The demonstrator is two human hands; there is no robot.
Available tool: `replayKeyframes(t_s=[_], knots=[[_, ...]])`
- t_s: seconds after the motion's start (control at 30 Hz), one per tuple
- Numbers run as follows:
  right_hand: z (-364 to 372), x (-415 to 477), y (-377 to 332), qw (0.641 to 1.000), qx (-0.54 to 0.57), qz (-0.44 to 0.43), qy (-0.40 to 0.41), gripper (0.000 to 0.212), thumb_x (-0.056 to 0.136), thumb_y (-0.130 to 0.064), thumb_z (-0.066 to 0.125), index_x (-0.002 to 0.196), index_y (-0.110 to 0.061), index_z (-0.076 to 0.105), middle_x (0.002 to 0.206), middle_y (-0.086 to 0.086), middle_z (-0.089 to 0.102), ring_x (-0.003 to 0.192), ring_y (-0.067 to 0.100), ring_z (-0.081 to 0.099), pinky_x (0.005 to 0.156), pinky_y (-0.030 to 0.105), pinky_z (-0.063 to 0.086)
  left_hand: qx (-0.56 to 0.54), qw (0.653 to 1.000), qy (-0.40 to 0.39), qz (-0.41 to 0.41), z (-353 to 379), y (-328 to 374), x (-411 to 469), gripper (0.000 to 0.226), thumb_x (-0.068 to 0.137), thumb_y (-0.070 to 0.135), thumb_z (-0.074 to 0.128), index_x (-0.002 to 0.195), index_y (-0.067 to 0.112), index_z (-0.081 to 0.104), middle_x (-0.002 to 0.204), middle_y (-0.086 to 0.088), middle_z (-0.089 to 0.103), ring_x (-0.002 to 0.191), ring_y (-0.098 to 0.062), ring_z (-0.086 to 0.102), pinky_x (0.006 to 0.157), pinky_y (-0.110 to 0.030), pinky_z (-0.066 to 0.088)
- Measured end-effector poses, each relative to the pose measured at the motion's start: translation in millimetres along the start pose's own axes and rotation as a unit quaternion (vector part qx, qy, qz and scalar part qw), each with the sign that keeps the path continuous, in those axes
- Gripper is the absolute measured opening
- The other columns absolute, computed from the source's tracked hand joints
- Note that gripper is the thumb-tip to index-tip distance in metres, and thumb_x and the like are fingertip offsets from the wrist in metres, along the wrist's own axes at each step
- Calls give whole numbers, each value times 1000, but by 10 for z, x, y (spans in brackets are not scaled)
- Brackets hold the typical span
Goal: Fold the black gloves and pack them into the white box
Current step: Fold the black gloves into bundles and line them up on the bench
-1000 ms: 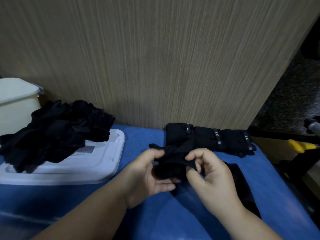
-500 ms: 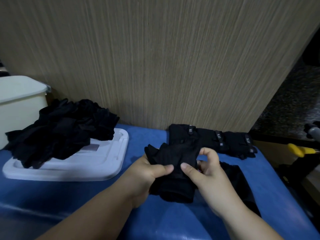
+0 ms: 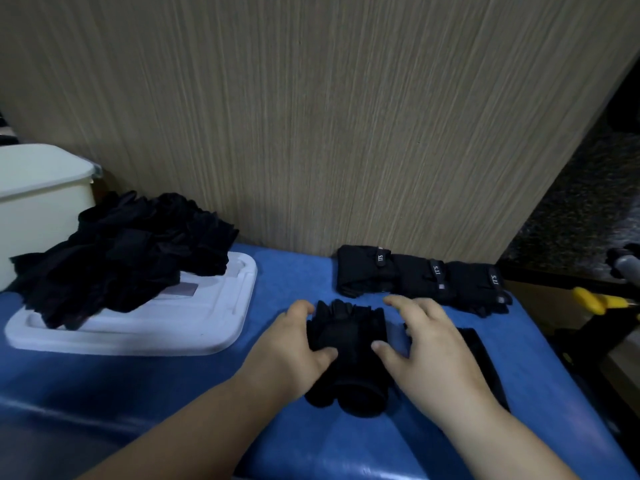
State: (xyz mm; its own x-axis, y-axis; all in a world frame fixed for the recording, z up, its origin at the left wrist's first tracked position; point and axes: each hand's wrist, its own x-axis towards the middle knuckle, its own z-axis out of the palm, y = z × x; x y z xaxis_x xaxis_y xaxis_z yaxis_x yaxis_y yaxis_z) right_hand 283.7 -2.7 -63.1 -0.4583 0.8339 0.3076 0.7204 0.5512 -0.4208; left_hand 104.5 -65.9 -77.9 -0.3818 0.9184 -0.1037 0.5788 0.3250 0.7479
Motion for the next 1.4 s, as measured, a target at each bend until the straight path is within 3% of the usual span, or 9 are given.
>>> replayKeyframes(t_s=[0.17, 0.3, 0.4, 0.5, 0.67, 0.8, 1.07, 1.23, 1.4], knots=[[105, -23, -96, 992, 4, -108, -58, 42, 81, -39, 71, 121, -30, 63, 118, -22, 52, 119, -1, 40, 102, 3, 20, 45, 999, 16, 8, -19, 4, 27, 63, 81, 39, 69, 132, 26, 35, 120, 4, 49, 105, -13, 53, 86, -22, 42], [154, -61, -128, 973, -7, -108, -201, 58, 94, -40, 53, 148, -32, 31, 156, -17, 19, 143, -1, 11, 112, 10, 5, 17, 999, 28, -10, -70, 5, 90, 45, 83, 41, 68, 114, 26, 39, 84, 5, 56, 71, -9, 56, 65, -24, 48], [130, -79, -138, 956, -35, -119, -266, 60, 100, -39, 40, 153, -31, 14, 160, -13, -1, 142, -3, -3, 115, 15, -2, -79, 996, 33, -28, -59, -22, 144, 40, 78, 42, 72, 102, 25, 45, 78, -1, 63, 71, -16, 62, 73, -38, 57], [140, -84, -157, 943, -69, -143, -291, 57, 102, -37, 31, 153, -28, 9, 161, -7, -6, 145, 3, -10, 116, 20, -8, -156, 987, 27, 2, -51, -18, 140, 31, 82, 37, 71, 97, 25, 47, 78, 2, 70, 77, -12, 65, 75, -26, 54], [159, -56, -108, 943, -79, -153, -285, 57, 101, -40, 32, 153, -24, 14, 161, -5, 2, 146, 3, -7, 116, 19, -6, -48, 993, -11, 105, 3, -52, 97, 11, 92, 21, 57, 88, 29, 51, 93, 11, 71, 88, -3, 62, 79, -18, 48], [57, -40, -74, 962, -63, -137, -228, 55, 95, -45, 47, 146, -27, 36, 154, -11, 31, 142, 1, 20, 115, 15, 13, 74, 980, -6, 184, 97, -155, 115, 22, 88, 15, 58, 94, 37, 57, 96, 14, 57, 88, 4, 52, 78, -6, 37], [-531, 133, 374, 985, -48, 151, -66, 13, 82, -47, 65, 82, -33, 64, 89, -13, 65, 90, 13, 61, 78, 29, 48, 101, 956, 0, 276, 180, -213, 146, 25, 89, 19, 61, 111, 30, 67, 109, 14, 59, 111, 0, 47, 98, -10, 33], [-752, 142, 858, 929, 6, 330, -164, 40, 75, -51, 73, 94, -17, 63, 92, 5, 66, 80, 22, 67, 72, 40, 59, 80, 946, -2, 313, 274, -188, 122, 23, 90, 24, 59, 110, 28, 68, 109, 14, 62, 111, 2, 47, 96, -4, 29], [-677, 118, 849, 890, 111, 382, -222, 60, 71, -31, 84, 115, -12, 49, 101, 9, 59, 81, 21, 63, 51, 27, 54, 67, 945, -5, 319, 348, -166, 117, 22, 88, 25, 60, 107, 31, 68, 107, 16, 62, 112, 3, 46, 99, -12, 34]])
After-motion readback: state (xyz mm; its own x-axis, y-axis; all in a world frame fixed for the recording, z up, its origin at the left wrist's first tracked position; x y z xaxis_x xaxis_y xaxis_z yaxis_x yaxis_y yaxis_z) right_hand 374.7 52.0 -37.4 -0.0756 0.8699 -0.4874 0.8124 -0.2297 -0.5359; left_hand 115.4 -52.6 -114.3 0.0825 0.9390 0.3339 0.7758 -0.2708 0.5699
